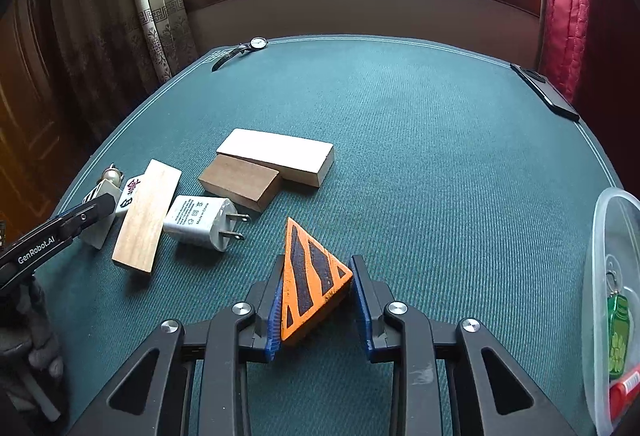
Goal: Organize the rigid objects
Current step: 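Carry the orange triangular block into the bowl and release it with the right gripper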
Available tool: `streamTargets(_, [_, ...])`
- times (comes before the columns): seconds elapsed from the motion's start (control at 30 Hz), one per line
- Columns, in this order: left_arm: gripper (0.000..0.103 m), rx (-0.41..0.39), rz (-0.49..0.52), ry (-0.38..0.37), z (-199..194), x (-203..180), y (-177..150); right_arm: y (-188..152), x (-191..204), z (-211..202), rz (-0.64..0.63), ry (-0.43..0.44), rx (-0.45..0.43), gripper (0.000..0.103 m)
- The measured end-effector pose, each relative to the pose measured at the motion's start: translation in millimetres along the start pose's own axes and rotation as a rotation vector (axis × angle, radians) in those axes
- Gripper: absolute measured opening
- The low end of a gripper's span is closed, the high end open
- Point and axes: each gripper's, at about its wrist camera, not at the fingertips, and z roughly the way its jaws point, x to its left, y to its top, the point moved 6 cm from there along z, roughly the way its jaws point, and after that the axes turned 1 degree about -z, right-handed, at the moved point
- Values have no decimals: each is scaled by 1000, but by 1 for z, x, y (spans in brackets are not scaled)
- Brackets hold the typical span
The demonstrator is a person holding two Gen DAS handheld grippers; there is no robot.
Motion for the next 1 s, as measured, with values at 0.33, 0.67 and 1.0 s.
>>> streamTargets(0.33, [34,-16,-16,-11,-16,-3,-4,-10,-10,-23,46,15,-19,31])
streamTargets(0.67, [33,-38,-6,-13,-37,-13,-4,-11,-29,-54,103,18,-81,31])
streamTargets(1.0, [33,-47,45,-41,-50,-47,-3,-19,-61,-79,173,-24,-136,31])
